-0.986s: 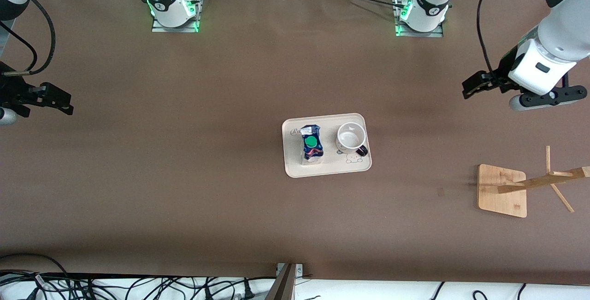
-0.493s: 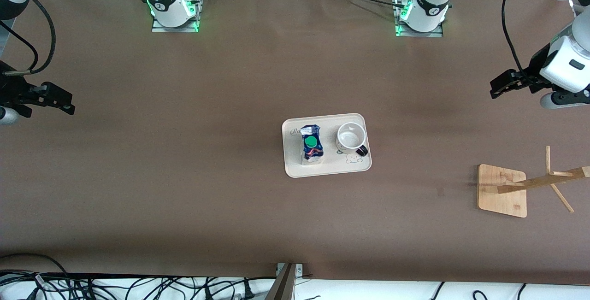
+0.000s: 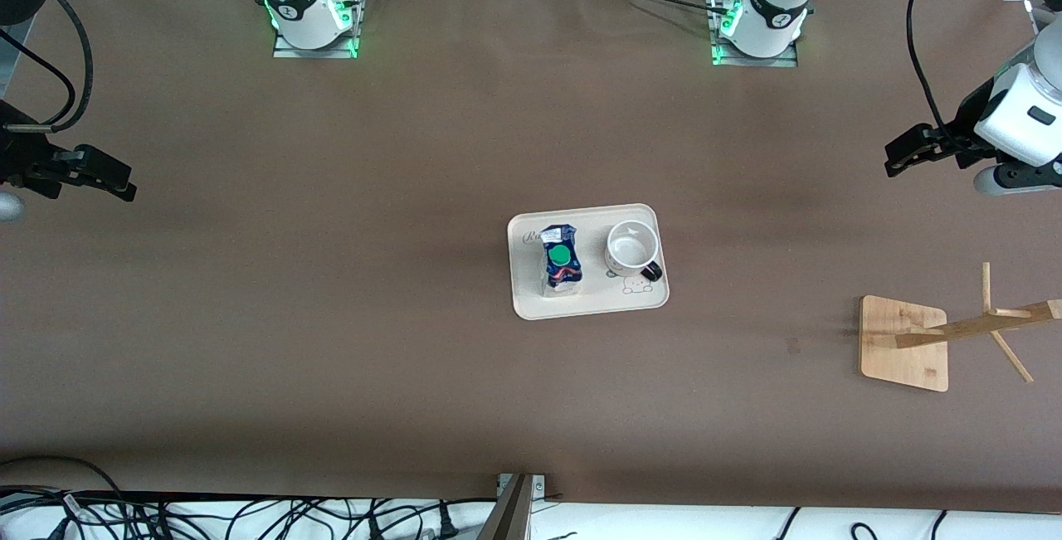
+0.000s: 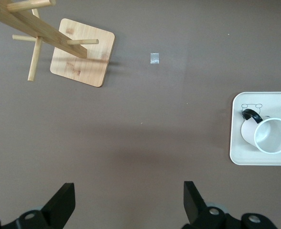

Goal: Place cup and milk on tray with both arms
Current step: 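Open the left gripper and lift it away from the mug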

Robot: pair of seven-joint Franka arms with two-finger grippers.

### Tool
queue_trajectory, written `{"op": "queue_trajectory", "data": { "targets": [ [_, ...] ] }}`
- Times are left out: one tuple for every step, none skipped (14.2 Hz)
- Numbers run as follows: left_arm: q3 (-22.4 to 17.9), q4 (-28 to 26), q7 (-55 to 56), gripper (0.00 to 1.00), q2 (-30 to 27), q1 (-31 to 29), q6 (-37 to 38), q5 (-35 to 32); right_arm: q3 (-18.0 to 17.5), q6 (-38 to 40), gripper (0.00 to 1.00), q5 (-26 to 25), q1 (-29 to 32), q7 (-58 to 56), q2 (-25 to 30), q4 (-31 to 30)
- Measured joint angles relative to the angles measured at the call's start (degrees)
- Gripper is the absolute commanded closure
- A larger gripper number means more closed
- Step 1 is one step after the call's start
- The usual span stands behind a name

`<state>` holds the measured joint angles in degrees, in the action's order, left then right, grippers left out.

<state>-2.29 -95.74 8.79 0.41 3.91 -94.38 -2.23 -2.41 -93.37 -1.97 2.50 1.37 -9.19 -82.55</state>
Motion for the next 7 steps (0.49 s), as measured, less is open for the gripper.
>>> {"op": "queue_trajectory", "data": {
  "targets": [
    [0.02,0.0,-0.03,0.0,0.0,0.02,0.0,0.0,0.0,0.07,0.0,0.0,0.0,0.12,0.09,0.0],
    [0.03,0.0,-0.05,0.0,0.0,0.03,0.0,0.0,0.01,0.27,0.0,0.0,0.0,0.2,0.19,0.0],
    [0.05,0.0,-0.06,0.0,0.0,0.04,0.0,0.0,0.02,0.76,0.0,0.0,0.0,0.26,0.32,0.0],
    [0.06,0.0,-0.07,0.0,0.0,0.08,-0.04,0.0,0.04,1.38,0.0,0.0,0.0,0.33,0.48,0.01],
    [0.08,0.01,-0.07,0.0,-0.01,0.12,-0.06,0.0,0.1,1.81,0.0,0.0,0.0,0.36,0.6,0.04],
    [0.13,0.01,-0.08,0.0,-0.04,0.16,-0.07,0.0,0.17,1.95,0.0,0.0,0.01,0.37,0.62,0.04],
    [0.17,0.01,-0.08,0.0,-0.1,0.23,-0.08,0.0,0.24,2.03,0.0,0.0,0.02,0.37,0.6,0.04]
  ]
}}
